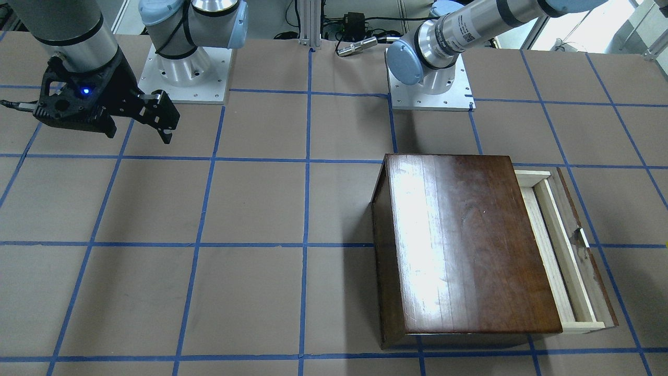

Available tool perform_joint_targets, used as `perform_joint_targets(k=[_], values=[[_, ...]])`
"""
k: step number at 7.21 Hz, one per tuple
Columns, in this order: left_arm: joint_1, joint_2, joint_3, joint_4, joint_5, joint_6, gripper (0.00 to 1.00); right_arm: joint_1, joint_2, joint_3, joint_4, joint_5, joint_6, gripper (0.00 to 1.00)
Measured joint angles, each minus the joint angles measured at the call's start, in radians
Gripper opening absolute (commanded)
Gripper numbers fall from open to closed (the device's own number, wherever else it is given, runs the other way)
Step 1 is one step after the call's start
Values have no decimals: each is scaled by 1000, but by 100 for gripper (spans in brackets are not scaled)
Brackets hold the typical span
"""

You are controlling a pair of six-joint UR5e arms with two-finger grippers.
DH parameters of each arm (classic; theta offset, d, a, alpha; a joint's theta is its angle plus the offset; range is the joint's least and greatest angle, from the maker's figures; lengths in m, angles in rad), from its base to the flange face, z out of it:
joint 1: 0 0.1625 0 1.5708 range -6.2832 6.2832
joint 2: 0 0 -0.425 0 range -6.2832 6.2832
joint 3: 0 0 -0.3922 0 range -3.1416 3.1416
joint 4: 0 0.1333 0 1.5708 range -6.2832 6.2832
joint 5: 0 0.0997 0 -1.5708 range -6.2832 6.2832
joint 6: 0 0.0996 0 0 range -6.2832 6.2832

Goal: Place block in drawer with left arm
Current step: 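Grasp the yellow cube with the left gripper and lift it, then carry the yellow cube over the open drawer with the left gripper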

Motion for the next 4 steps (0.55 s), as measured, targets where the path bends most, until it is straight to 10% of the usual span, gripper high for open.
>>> perform_joint_targets(k=[4], values=[[-130,164,15,-259,-80,-183,0,0,0,-1,0,0,0,100]])
